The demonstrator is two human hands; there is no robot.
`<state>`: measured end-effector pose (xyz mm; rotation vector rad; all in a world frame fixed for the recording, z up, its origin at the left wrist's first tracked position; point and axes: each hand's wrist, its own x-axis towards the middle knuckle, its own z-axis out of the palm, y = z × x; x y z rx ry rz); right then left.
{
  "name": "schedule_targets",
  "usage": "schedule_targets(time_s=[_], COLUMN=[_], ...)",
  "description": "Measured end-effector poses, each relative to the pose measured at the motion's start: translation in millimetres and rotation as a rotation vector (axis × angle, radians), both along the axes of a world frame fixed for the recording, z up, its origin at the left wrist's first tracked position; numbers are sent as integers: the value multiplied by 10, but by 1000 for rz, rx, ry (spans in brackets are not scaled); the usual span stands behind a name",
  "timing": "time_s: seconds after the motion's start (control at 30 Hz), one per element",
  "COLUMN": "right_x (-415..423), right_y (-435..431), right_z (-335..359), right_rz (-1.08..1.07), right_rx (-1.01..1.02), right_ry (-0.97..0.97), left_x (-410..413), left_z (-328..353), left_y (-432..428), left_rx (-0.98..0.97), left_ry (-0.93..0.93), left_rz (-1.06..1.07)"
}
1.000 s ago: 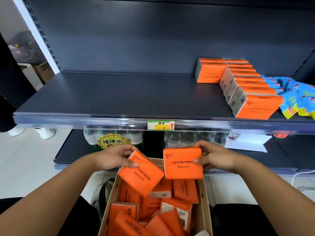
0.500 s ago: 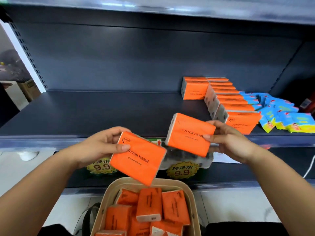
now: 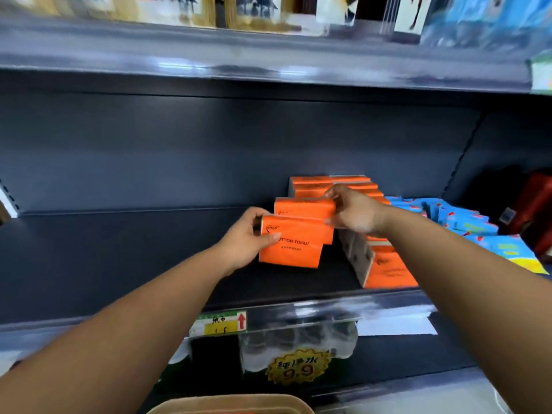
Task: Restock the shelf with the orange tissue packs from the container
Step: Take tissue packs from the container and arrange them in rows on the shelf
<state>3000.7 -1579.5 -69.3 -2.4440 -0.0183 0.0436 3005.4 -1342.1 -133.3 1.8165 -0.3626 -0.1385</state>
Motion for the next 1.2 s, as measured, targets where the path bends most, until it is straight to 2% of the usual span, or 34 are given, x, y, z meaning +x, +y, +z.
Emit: schedule_targets(time_s=[0.1,0.17,0.4,0.5,0.57,0.7,0.8,0.9,1.2], right_x=[171,249,522,563,571,586,568,581,584], right_y=[-7,27,-1,3,30,87,108,104,158], right_z=[7,18,20,-74,-161,-264,-266,-253,-280], right_rz=[5,13,18,77,102,35,-40,-86,-94], right_rx=[-298,-401,-422,-596,-742,-836,-893,-986,-1107], right_ry=[12,54,42,116,89,-35,-50,-66,-120], left_x=[249,345,593,630,647,692,732,769,902], left_z=[-132,-157,-226,-261,-292,-367,-398,-416,-387], left_y=[-214,-310,-657,-794,-872,-1010,-1106,-1126,-966], left_rx=[106,130,103,59,14,94,110,168,306], left_ry=[-20,-16,-75,-105,-86,-34,-81,-50,7], left_rz=[21,50,127,192,198,124,156,210,134])
